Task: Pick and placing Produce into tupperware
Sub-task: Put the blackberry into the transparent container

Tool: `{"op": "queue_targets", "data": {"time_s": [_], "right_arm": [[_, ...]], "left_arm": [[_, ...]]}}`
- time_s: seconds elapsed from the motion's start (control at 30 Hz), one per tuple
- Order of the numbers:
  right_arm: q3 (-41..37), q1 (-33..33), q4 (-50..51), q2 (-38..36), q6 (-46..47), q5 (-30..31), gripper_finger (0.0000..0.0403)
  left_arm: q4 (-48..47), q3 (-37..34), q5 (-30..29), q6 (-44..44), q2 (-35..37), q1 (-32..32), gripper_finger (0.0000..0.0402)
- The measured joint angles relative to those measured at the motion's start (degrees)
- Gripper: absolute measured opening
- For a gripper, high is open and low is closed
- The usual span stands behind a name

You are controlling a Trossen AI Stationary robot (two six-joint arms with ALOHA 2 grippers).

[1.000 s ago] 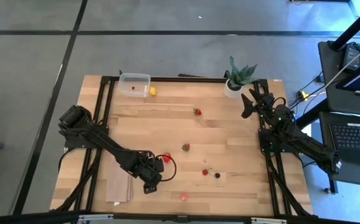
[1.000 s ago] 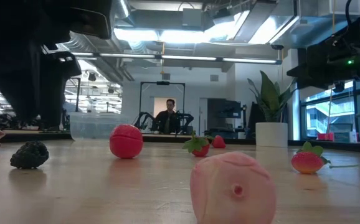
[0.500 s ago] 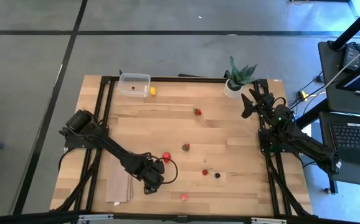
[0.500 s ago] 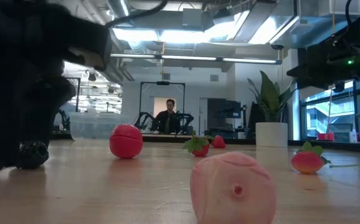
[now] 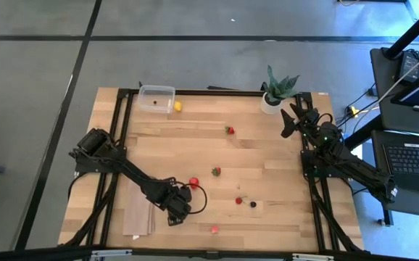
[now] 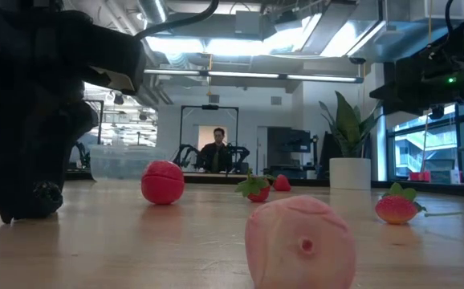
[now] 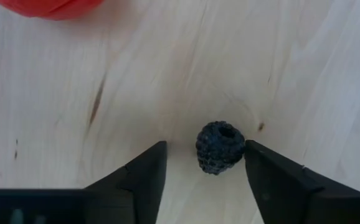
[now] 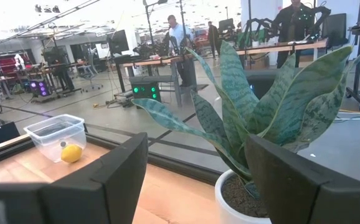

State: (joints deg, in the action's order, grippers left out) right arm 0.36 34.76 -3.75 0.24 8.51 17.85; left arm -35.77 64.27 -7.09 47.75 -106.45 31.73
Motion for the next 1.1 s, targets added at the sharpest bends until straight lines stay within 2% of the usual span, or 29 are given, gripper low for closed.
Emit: {"op": "queue_targets", "data": {"time_s": [0.57,0.77,0.93,1.1], "right_arm": [[0.00,-0.02,0.00,-0.01,0.00,0.00,0.0269],[0.00,-0.01,0.00,-0.01,0.01,0.00,0.0269],[0.00,-0.01,0.00,0.00,0.01,0.00,0.0269],[0.00,-0.01,0.00,0.01,0.02,0.00,0.0269]], "left_arm": [[0.81,0.00,0.57,1.38,-0.04,-0.15,0.0087],[0.26,-0.03,2.07,1.30,0.66,-0.93,0.0092],[-5.55,0.76,2.89,0.09,5.31,-4.29,0.0091],[-13.12,2.50,-3.52,-2.97,12.76,-9.40,0.0083]]}}
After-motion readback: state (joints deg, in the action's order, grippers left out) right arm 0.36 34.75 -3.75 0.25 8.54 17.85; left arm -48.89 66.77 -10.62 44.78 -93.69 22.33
